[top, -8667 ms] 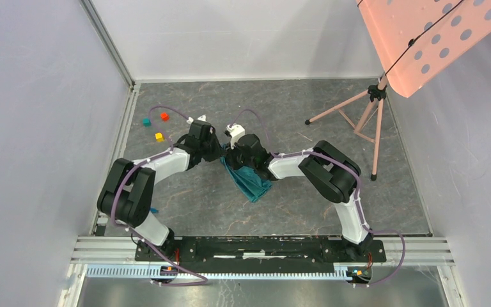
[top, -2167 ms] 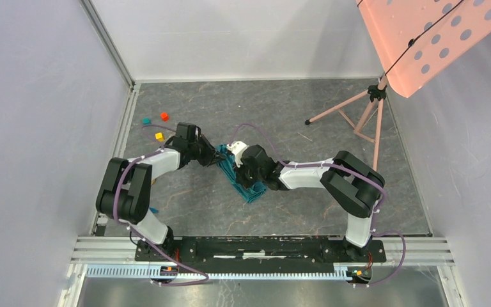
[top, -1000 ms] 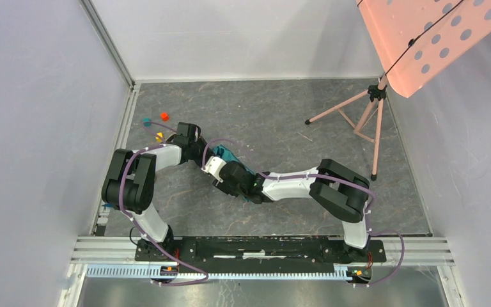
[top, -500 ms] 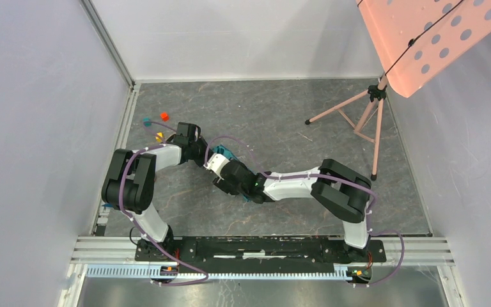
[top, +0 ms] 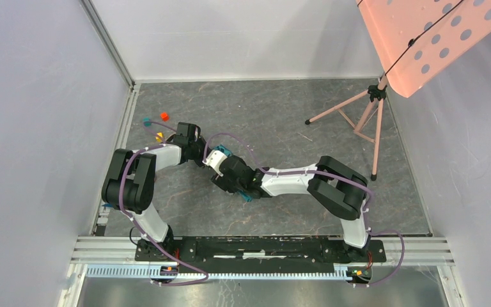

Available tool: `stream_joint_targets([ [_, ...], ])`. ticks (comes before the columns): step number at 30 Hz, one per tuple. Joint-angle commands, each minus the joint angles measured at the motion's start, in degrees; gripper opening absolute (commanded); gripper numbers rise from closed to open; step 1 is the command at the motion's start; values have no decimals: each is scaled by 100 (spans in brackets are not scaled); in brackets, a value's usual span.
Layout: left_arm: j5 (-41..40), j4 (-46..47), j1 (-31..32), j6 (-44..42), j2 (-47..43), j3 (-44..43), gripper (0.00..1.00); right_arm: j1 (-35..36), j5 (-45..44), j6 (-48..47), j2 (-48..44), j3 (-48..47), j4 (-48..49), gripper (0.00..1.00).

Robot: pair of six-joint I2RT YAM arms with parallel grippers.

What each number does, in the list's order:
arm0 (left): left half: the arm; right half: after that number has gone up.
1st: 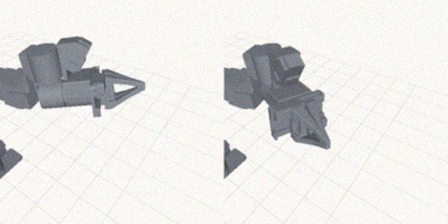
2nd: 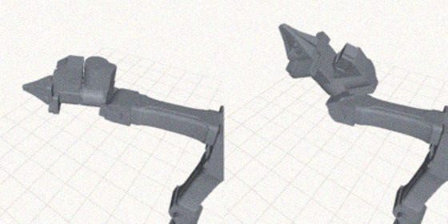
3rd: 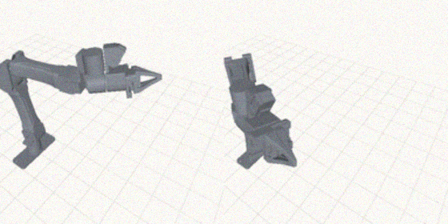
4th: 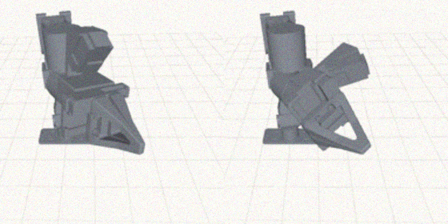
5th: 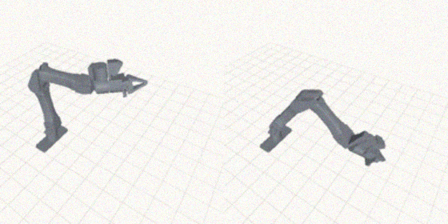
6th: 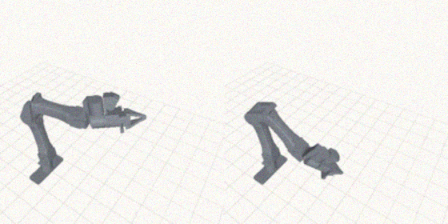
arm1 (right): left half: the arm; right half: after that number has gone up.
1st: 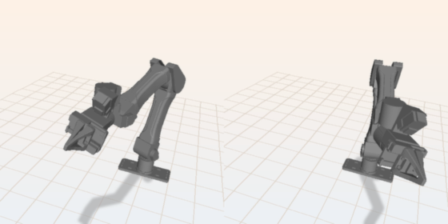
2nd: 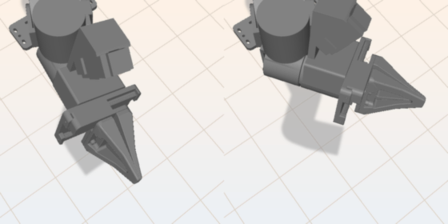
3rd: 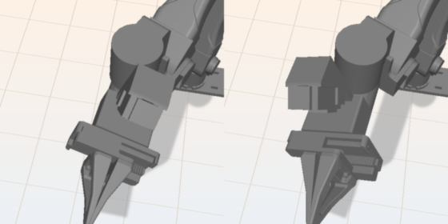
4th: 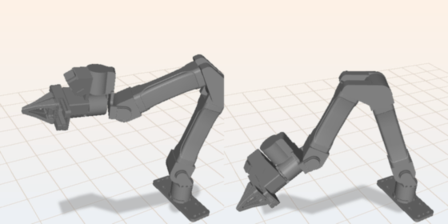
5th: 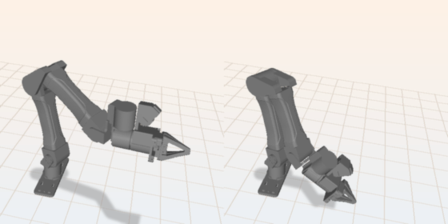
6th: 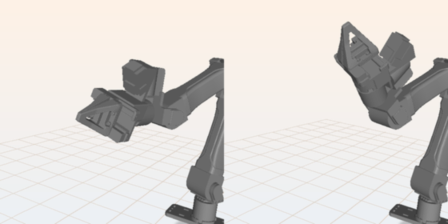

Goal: Fold the napkin into a case and place the utensils inside
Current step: Pick up the smaller rectangle-folded napkin from the center of the board.

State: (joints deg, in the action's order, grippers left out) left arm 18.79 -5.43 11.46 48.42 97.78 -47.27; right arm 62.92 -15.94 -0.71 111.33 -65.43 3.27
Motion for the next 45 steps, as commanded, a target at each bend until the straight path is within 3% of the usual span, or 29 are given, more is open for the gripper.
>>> stream_joint_targets([
  [1,-440,-235,-61,-413,234,77,2,-78,106,225,342,-277,36,67],
  [4,-433,-246,-65,-413,226,77,2,-128,93,309,473,-215,76,58],
  [11,-394,-292,-65,-472,127,33,2,-131,-200,395,633,-42,153,16],
  [15,-341,-419,-64,-578,-111,-103,5,-130,-189,429,575,-164,101,0],
  [23,-184,-1414,-195,-728,-1129,-863,45,-160,768,1054,73,-357,-89,0],
  [25,-194,-1605,-366,-729,-1446,-924,50,-197,1168,1412,-37,-345,-56,0],
  [33,-185,-2528,-1429,-433,-2659,-397,54,-429,2947,2957,-341,157,1099,0],
  [45,-432,-3906,-1447,-531,-4493,-49,52,-1200,4614,6097,-193,1676,4783,0],
])
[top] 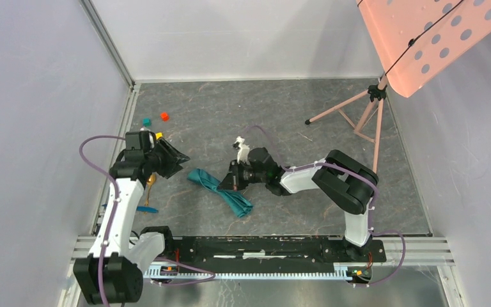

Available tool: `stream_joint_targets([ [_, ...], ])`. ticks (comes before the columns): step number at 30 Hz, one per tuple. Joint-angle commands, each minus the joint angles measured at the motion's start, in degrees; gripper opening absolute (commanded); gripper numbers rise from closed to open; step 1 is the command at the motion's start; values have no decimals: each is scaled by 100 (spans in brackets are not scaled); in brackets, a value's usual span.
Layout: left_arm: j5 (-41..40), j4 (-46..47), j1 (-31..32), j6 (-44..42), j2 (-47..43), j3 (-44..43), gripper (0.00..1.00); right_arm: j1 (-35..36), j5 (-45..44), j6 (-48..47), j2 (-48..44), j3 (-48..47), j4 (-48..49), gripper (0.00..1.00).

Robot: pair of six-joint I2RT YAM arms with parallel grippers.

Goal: Fold the napkin into a case and place the utensils inside
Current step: Pick up the smaller rectangle-folded napkin from the center of the board, then turn over the smaller rectangle-folded napkin at the center of the board.

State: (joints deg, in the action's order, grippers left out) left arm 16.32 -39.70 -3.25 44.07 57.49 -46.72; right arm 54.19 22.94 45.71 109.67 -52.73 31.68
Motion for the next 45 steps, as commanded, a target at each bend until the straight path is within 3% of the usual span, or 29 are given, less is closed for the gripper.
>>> stream_joint_targets([
  [1,-131,-512,25,-121,-505,-124,52,-397,784,1729,38,528,2321,0],
  [8,133,-469,255,-311,-488,-98,50,-964,1078,2338,230,1078,3302,0],
  [11,331,-216,610,-327,-373,-69,52,-1238,1327,2594,505,1232,3792,0],
  [22,-237,435,2098,-51,520,-433,52,-2088,1820,2363,865,1950,4544,0],
  [25,-175,696,2317,-43,798,-469,53,-2378,2024,1566,730,1921,3547,9],
  [28,222,1139,2400,-100,1268,-498,53,-2752,2220,142,384,1765,1969,30],
  [30,696,1506,2416,-110,1648,-534,52,-2926,1699,-1180,-282,1721,390,44],
  [33,1066,2125,2435,-34,2087,-575,51,-2696,514,-2881,-1354,1223,-2079,56],
  [35,1185,2439,2438,25,2399,-610,49,-2348,-139,-3214,-1929,1094,-2754,57],
  [38,1291,2858,2445,141,2904,-748,45,-1615,-416,-3375,-2414,987,-3299,57],
  [41,1255,3217,2451,201,3367,-872,43,-1004,-23,-3216,-2604,1094,-3213,51],
  [45,1014,3303,2441,117,3921,-1142,41,-779,125,-3135,-2762,1504,-2927,39],
])
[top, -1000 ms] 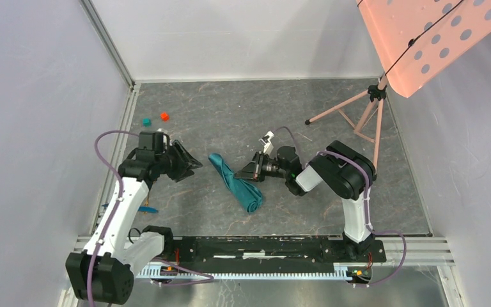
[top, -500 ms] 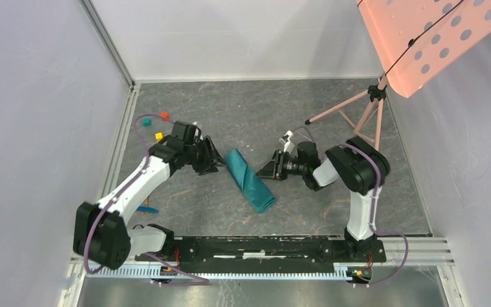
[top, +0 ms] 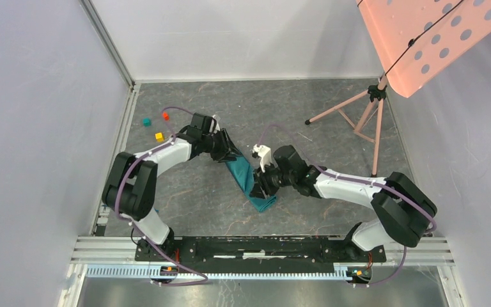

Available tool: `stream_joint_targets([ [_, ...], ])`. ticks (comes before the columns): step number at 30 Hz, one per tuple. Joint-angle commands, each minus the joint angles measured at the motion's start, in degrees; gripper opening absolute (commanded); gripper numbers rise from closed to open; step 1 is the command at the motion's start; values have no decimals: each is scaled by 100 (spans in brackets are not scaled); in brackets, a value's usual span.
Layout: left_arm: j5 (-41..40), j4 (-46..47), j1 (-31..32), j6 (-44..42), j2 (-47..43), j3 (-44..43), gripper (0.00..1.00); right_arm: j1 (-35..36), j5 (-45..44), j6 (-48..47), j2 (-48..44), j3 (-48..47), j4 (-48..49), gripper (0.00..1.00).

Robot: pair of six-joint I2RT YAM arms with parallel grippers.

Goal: Fold the napkin into a case and place the utensils inside
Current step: Turn over the smaller rectangle-folded napkin at the center of the board, then rotate the smaller rectangle-folded napkin at the center of the board.

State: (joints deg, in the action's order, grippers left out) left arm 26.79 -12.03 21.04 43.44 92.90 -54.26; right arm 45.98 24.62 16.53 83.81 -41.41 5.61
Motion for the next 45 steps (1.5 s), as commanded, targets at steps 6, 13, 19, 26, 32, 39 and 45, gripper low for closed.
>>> stream_joint_targets([
  [6,-746,283,-48,-224,1055,-648,41,-12,-547,-403,134,899,-67,33],
  [13,-794,-15,-50,-528,1053,-756,45,-3,-1501,-710,-151,775,-841,36],
  [19,-406,-109,-56,-400,439,-883,52,258,-1143,-712,-435,90,-1279,44],
  [26,-359,25,-63,-318,624,-899,54,360,-123,-97,52,496,-174,45],
  [32,-668,-379,-65,-702,37,-866,59,81,-1104,-98,31,895,-495,46],
  [39,-554,-557,-66,-975,-322,-774,67,-1839,-3248,-191,-615,1173,-1067,56],
  [45,254,-193,125,-919,544,-1141,71,-2125,-3233,-670,-748,441,-1576,66],
])
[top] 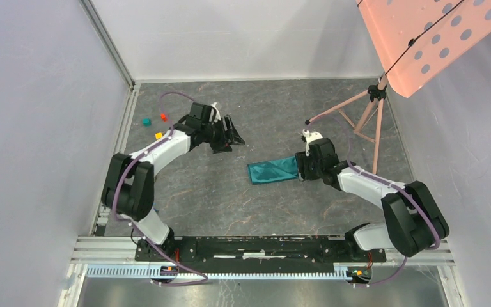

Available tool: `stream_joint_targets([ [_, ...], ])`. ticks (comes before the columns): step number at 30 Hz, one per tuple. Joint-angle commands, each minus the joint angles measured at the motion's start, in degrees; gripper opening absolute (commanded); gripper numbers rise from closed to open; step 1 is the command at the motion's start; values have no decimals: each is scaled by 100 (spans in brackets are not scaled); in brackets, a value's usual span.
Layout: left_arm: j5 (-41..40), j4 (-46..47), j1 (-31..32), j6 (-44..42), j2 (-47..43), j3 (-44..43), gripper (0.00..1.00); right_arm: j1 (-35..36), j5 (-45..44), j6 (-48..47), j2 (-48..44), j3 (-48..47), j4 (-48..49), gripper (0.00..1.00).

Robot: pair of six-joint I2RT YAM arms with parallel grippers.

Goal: Fold the napkin into a case and place the utensils inside
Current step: Rotate the smaller rectangle-folded napkin at the center of the board.

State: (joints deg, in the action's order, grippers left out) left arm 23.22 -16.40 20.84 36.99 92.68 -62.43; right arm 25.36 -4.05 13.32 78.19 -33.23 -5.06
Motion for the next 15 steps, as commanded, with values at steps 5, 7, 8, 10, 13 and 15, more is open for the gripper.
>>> stream_joint_targets([
  [5,947,636,513,-200,1330,-671,73,-739,616,-102,-878,-1,-557,69],
  [7,988,633,611,-247,1632,-817,72,-1050,1056,-14,-998,210,-488,69],
  [8,949,613,643,-277,1740,-852,71,-1185,1222,24,-1033,326,-406,68],
  [10,772,558,682,-361,1880,-858,71,-1421,1491,61,-1031,510,-275,68],
  [13,788,473,776,-437,2087,-853,68,-1864,1990,167,-943,713,-48,65],
  [15,796,613,902,-316,2141,-742,65,-2049,2028,166,-902,747,1,63],
])
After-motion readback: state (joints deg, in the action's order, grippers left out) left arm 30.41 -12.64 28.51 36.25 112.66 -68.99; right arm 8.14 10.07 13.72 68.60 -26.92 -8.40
